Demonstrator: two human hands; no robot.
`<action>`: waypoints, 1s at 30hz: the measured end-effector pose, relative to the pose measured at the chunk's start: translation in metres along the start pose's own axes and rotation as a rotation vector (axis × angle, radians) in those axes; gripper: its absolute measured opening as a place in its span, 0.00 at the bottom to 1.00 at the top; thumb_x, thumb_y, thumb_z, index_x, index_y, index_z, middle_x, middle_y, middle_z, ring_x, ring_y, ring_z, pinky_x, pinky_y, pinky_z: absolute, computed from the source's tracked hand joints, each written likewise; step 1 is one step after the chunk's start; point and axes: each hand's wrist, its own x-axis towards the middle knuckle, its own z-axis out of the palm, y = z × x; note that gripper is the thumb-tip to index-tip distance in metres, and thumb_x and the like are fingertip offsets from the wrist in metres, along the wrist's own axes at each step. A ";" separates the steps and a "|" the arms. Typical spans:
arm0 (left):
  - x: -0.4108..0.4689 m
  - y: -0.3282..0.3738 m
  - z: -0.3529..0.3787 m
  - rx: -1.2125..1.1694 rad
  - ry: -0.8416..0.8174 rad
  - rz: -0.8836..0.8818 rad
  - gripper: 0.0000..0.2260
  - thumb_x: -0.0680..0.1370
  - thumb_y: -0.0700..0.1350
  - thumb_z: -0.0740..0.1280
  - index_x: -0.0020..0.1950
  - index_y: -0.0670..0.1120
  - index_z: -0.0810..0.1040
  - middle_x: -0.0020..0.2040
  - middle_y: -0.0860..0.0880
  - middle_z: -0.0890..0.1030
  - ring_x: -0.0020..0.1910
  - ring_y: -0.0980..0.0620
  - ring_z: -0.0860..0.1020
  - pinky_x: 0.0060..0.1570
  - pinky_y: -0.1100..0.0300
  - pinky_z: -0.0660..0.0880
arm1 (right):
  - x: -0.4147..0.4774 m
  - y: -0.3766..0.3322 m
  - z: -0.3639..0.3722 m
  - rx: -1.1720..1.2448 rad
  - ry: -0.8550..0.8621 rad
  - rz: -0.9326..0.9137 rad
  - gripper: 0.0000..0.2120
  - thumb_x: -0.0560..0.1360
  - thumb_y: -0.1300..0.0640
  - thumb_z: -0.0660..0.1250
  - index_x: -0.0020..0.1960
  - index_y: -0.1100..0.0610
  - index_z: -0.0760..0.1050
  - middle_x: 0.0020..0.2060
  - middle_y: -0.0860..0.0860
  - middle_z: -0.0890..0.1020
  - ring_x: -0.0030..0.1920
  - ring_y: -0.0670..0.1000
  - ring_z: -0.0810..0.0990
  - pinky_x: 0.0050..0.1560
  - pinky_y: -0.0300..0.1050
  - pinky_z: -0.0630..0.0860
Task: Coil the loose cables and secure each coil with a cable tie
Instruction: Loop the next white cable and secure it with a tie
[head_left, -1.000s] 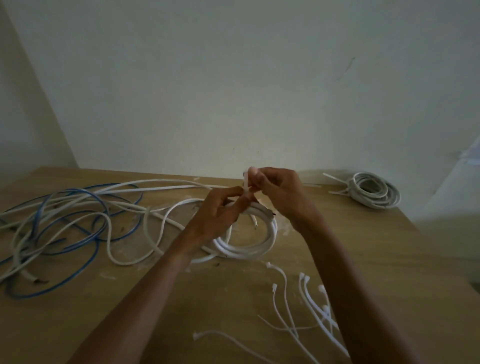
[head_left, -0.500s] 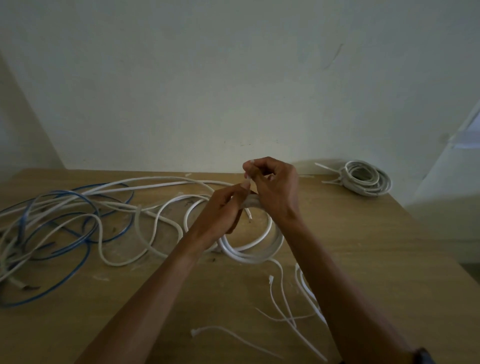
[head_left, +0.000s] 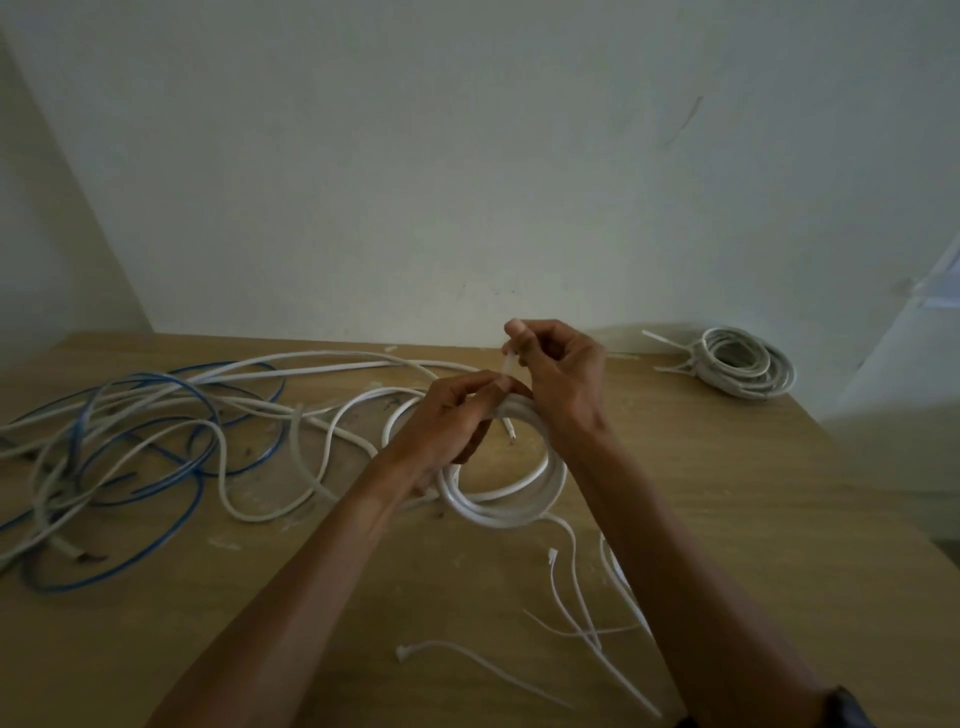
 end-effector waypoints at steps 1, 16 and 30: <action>0.002 0.001 0.000 -0.036 0.019 0.000 0.14 0.85 0.50 0.60 0.53 0.50 0.85 0.28 0.46 0.63 0.24 0.51 0.59 0.24 0.63 0.58 | 0.000 -0.006 0.002 -0.030 0.000 -0.057 0.05 0.78 0.58 0.72 0.46 0.59 0.84 0.36 0.51 0.85 0.37 0.46 0.81 0.40 0.40 0.78; -0.002 0.008 -0.010 0.011 0.143 -0.092 0.18 0.87 0.50 0.53 0.54 0.36 0.74 0.27 0.50 0.67 0.24 0.53 0.62 0.24 0.63 0.60 | -0.010 -0.027 0.009 0.012 -0.023 -0.117 0.05 0.77 0.60 0.72 0.48 0.62 0.84 0.37 0.54 0.86 0.39 0.47 0.84 0.43 0.38 0.78; 0.006 0.009 -0.016 0.158 0.283 -0.114 0.14 0.84 0.45 0.54 0.39 0.47 0.71 0.27 0.50 0.71 0.24 0.53 0.67 0.25 0.61 0.63 | -0.002 -0.028 0.005 -0.339 -0.224 -0.315 0.07 0.76 0.53 0.73 0.54 0.49 0.84 0.43 0.40 0.86 0.45 0.42 0.83 0.48 0.39 0.76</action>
